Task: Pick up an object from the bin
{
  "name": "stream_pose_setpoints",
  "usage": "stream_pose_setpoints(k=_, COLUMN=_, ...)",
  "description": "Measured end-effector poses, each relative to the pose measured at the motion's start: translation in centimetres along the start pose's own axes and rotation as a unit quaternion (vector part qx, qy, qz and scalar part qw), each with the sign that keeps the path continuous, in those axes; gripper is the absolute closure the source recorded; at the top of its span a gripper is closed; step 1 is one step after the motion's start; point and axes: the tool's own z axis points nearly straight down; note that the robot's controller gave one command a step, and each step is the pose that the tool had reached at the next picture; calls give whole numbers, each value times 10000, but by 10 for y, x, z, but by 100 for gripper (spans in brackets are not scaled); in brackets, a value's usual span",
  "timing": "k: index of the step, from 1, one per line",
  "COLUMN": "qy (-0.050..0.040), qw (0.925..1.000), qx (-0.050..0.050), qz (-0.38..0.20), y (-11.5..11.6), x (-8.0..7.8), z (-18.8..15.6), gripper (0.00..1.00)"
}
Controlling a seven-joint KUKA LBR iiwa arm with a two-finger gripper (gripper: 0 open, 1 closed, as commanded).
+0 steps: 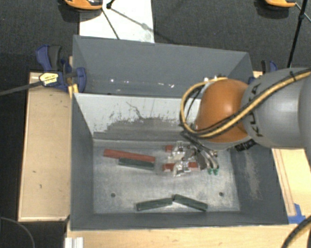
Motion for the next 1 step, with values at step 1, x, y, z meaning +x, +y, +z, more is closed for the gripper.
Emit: stream_pose_setpoints(k=1, qy=-12, qw=10000, qx=1, qz=-3, y=0, x=-1, z=-8, gripper=100)
